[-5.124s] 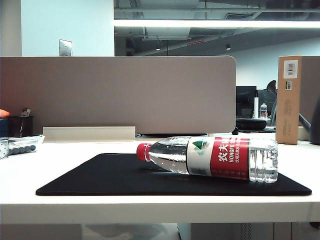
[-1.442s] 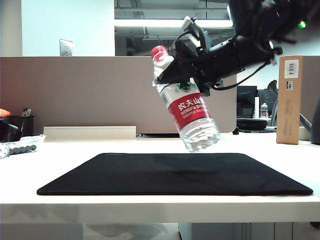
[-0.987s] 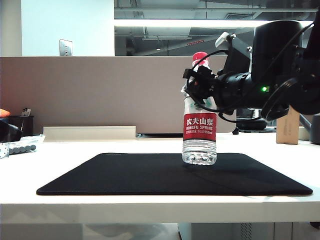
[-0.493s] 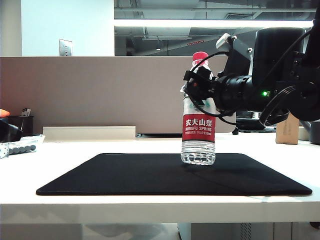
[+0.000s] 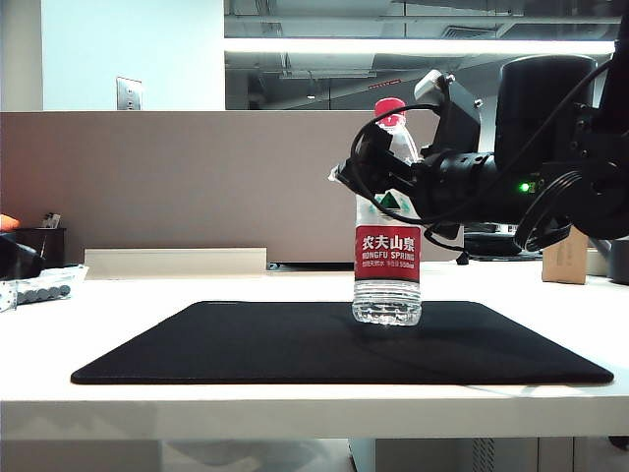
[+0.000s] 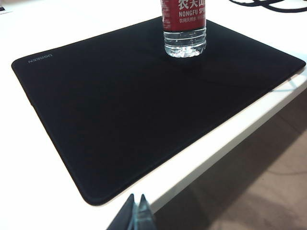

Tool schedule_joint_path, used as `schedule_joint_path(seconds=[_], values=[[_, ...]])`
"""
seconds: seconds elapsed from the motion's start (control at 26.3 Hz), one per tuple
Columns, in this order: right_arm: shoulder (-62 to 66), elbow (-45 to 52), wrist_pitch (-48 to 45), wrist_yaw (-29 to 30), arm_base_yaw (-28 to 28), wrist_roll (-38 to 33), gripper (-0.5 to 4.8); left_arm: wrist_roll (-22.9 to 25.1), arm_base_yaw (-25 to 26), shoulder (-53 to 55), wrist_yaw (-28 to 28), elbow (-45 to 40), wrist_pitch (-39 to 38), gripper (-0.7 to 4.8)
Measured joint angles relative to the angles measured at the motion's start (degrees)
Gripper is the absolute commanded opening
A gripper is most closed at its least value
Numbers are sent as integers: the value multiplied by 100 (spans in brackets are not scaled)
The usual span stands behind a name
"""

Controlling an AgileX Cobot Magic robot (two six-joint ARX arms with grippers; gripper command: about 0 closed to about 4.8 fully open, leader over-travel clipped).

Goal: Stand the plastic bottle up on the black mouse pad.

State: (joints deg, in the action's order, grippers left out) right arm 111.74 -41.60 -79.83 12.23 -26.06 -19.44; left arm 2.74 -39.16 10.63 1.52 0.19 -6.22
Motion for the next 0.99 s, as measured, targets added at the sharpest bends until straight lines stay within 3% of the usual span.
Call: schedule_joint_path(seconds=[0.68, 0.8, 0.84, 0.91, 0.99], values=[[-1373, 4, 4, 431, -2, 278, 479, 0, 22, -249, 0, 0, 0, -4], [-1700, 4, 11, 450, 0, 267, 479, 2, 382, -317, -39, 0, -9, -4], [-1939, 4, 44, 533, 0, 164, 435, 2, 715, -415, -37, 2, 2, -4], [-2476, 2, 74, 686, 0, -101, 198, 2, 1541, -658, -42, 0, -4, -4], [-2837, 2, 87, 824, 0, -136, 10, 0, 2076, -841, -24, 2, 4, -4]])
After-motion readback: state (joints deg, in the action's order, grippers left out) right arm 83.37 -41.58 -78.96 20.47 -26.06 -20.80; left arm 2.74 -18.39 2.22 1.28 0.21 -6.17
